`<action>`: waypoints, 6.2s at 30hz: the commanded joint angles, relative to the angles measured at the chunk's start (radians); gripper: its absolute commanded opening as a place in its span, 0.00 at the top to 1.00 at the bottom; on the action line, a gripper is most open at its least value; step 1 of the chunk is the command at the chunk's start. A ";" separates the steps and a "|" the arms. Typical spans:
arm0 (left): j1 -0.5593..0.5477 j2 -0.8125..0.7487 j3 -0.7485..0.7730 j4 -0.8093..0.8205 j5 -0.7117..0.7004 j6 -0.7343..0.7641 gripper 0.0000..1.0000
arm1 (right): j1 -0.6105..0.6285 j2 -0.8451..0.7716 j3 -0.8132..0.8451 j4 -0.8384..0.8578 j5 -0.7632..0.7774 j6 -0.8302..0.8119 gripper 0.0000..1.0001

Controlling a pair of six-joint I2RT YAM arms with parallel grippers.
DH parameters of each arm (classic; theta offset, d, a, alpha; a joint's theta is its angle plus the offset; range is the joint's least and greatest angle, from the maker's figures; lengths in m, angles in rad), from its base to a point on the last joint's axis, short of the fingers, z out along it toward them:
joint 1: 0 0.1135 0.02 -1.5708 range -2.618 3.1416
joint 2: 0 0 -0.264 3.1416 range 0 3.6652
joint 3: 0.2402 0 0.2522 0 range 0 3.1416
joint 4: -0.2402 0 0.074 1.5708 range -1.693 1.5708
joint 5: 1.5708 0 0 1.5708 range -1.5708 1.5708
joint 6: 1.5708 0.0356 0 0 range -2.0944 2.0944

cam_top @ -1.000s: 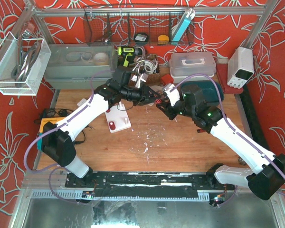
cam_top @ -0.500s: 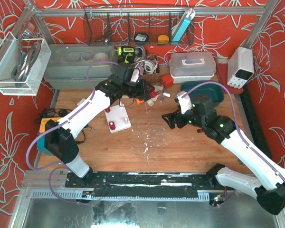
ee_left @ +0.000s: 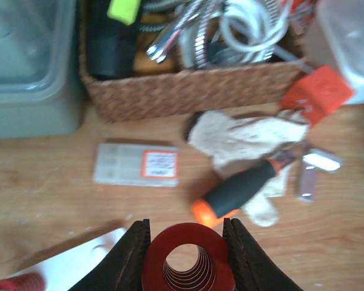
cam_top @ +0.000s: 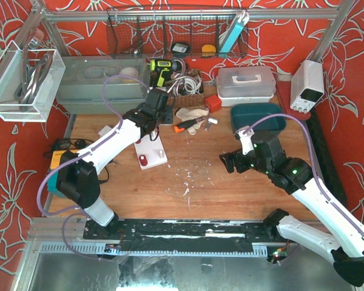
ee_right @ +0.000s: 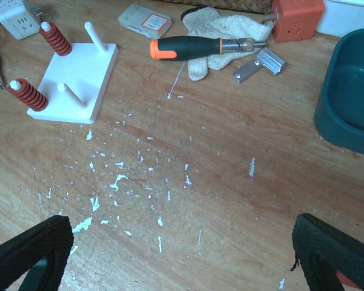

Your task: Install the large spring

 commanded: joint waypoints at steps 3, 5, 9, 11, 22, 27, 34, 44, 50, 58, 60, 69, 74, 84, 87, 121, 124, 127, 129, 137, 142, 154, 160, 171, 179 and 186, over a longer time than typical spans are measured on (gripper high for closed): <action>0.082 -0.035 -0.101 0.079 -0.059 -0.026 1.00 | 0.002 0.010 0.024 -0.044 0.058 0.000 0.01; 0.083 -0.033 -0.126 0.091 -0.057 -0.018 1.00 | 0.002 0.023 0.032 -0.044 0.060 -0.004 0.01; 0.100 -0.014 -0.161 0.111 -0.048 -0.009 1.00 | 0.002 0.048 0.037 -0.033 0.055 -0.003 0.01; 0.110 -0.004 -0.165 0.112 -0.030 -0.020 1.00 | 0.002 0.055 0.041 -0.032 0.052 -0.008 0.01; 0.156 0.047 -0.165 0.127 -0.017 -0.038 1.00 | 0.002 0.055 0.073 -0.083 0.112 -0.050 0.01; 0.157 0.072 -0.167 0.126 0.007 -0.040 1.00 | 0.003 0.055 0.071 -0.079 0.112 -0.029 0.01; 0.158 0.075 -0.192 0.136 0.035 -0.054 1.00 | 0.002 0.060 0.063 -0.080 0.127 -0.033 0.01; 0.159 0.123 -0.205 0.141 0.026 -0.033 1.00 | 0.001 0.062 0.065 -0.086 0.128 -0.042 0.01; 0.159 0.141 -0.203 0.148 0.021 -0.022 0.86 | 0.000 0.061 0.066 -0.083 0.133 -0.046 0.01; 0.159 0.153 -0.169 0.102 0.021 -0.011 0.51 | 0.000 0.092 0.084 -0.069 0.131 -0.061 0.01; 0.159 0.150 -0.157 0.082 0.018 -0.005 0.48 | 0.000 0.108 0.095 -0.065 0.137 -0.081 0.01; 0.157 0.004 -0.153 -0.034 0.140 -0.090 0.39 | -0.003 0.235 0.173 -0.051 0.272 0.006 0.01; 0.152 -0.137 -0.188 -0.095 0.291 -0.145 0.21 | -0.117 0.399 0.307 -0.106 0.330 0.157 0.01; 0.064 -0.367 -0.316 -0.171 0.523 -0.183 0.00 | -0.382 0.789 0.548 -0.233 0.235 0.505 0.11; 0.039 -0.410 -0.331 -0.178 0.514 -0.155 0.00 | -0.401 0.901 0.662 -0.314 0.341 0.562 0.13; -0.076 -0.172 -0.128 -0.205 0.240 0.065 0.00 | -0.637 1.457 1.016 -0.363 0.189 0.738 0.43; -0.076 -0.161 -0.123 -0.211 0.241 0.061 0.00 | -0.641 1.465 1.001 -0.284 0.106 0.731 0.43; -0.076 -0.150 -0.116 -0.210 0.246 0.060 0.00 | -0.640 1.452 0.984 -0.176 0.015 0.695 0.43; -0.076 -0.142 -0.109 -0.211 0.246 0.059 0.00 | -0.639 1.429 0.965 -0.111 -0.033 0.663 0.43; -0.076 -0.130 -0.101 -0.200 0.258 0.055 0.00 | -0.641 1.341 0.969 -0.226 0.081 0.615 0.43; -0.076 -0.147 -0.114 -0.199 0.255 0.064 0.00 | -0.642 1.262 0.967 -0.389 0.257 0.645 0.39; -0.087 -0.158 -0.109 -0.201 0.237 0.081 0.00 | -0.657 1.175 0.793 -0.373 0.286 0.714 0.39; -0.090 -0.162 -0.115 -0.203 0.236 0.081 0.00 | -0.658 1.196 0.738 -0.246 0.199 0.740 0.41; -0.090 -0.150 -0.104 -0.193 0.237 0.082 0.00 | -0.662 1.203 0.707 -0.231 0.201 0.658 0.77; -0.091 -0.151 -0.107 -0.192 0.235 0.084 0.00 | -0.666 1.207 0.724 -0.234 0.233 0.551 0.91; -0.090 -0.152 -0.113 -0.192 0.235 0.082 0.00 | -0.669 1.241 0.788 -0.243 0.248 0.471 0.92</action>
